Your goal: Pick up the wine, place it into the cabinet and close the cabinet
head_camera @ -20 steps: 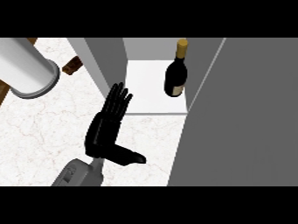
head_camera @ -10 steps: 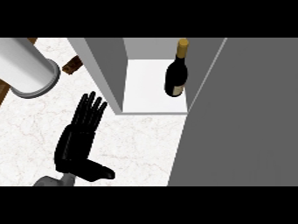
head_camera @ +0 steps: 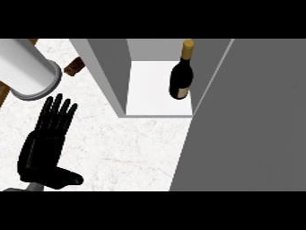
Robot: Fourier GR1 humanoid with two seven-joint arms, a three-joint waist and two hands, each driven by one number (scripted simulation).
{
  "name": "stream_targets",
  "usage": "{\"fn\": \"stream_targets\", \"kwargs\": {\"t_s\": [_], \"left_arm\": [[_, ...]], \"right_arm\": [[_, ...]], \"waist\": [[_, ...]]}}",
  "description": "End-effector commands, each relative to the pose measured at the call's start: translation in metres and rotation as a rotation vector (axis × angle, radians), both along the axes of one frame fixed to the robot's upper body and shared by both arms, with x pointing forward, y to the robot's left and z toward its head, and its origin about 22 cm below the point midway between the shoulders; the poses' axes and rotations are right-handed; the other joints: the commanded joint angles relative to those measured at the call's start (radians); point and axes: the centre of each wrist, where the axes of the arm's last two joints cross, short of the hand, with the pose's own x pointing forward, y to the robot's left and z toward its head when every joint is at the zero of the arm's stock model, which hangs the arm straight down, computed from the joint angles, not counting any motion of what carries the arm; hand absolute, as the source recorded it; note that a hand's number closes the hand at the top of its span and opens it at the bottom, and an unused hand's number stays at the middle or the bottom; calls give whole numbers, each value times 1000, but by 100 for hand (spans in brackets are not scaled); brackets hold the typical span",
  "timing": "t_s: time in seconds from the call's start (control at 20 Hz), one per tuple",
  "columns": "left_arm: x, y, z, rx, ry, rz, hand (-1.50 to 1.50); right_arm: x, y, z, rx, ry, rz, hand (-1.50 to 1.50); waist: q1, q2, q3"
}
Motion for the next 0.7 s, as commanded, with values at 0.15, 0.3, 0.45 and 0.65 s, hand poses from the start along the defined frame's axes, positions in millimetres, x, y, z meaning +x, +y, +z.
{"fn": "stream_targets", "kwargs": {"t_s": [0.15,0.3,0.45,0.65], "left_arm": [[-3,42,4,11,-15,41,-150],[2,56,5,31,-4,23,-150],[10,86,28,29,-23,21,-150],[-5,75,12,36,-20,22,-150]], "right_arm": [[-26,8,53,130,-14,87,150],[-19,14,43,133,-19,102,150],[-17,14,47,116,-21,134,150],[-17,21,45,154,13,141,150]], "waist": [[-1,1,-1],[-1,3,-1],[7,6,-2],[14,4,-4]]}}
